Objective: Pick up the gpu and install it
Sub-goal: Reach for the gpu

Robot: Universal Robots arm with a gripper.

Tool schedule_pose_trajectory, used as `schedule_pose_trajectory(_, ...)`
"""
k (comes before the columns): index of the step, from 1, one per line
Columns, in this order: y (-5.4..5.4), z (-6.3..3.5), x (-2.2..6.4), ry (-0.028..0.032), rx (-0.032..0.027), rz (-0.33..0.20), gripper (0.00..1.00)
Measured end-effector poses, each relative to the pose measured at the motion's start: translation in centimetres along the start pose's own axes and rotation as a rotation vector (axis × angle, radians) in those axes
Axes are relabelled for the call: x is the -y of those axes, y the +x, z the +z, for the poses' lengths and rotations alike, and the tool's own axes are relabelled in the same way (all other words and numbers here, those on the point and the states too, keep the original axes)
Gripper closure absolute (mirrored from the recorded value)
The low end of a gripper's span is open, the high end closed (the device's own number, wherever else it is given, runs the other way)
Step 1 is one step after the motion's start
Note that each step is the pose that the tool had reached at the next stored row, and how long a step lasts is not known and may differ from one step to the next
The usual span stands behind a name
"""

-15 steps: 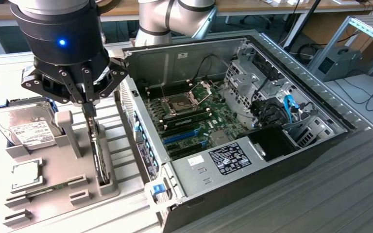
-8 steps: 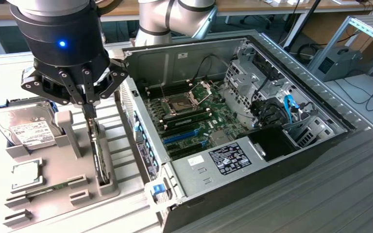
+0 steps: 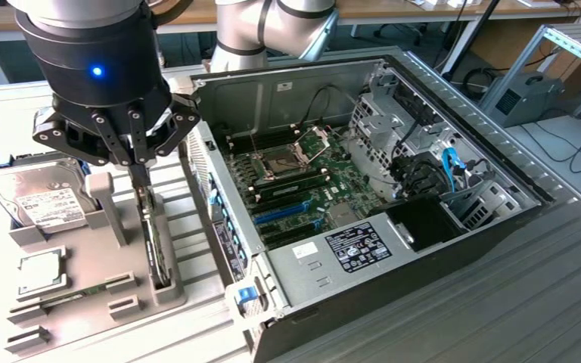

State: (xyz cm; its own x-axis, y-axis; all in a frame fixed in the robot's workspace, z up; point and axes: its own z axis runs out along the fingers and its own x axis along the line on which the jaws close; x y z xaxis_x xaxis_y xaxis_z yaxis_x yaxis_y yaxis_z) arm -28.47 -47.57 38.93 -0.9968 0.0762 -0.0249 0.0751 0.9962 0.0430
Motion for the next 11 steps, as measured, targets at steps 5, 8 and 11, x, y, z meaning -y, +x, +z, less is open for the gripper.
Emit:
schedule_pose_trajectory(5, 0.0, 0.01, 0.24, 0.0009, 0.0001, 0.0, 0.89)
schedule_pose_trajectory(8, -0.01, 0.02, 0.42, 0.0017, 0.0001, 0.0, 0.89)
schedule_pose_trajectory(11, -0.02, 0.02, 0.58, 0.0026, 0.0002, 0.0, 0.89)
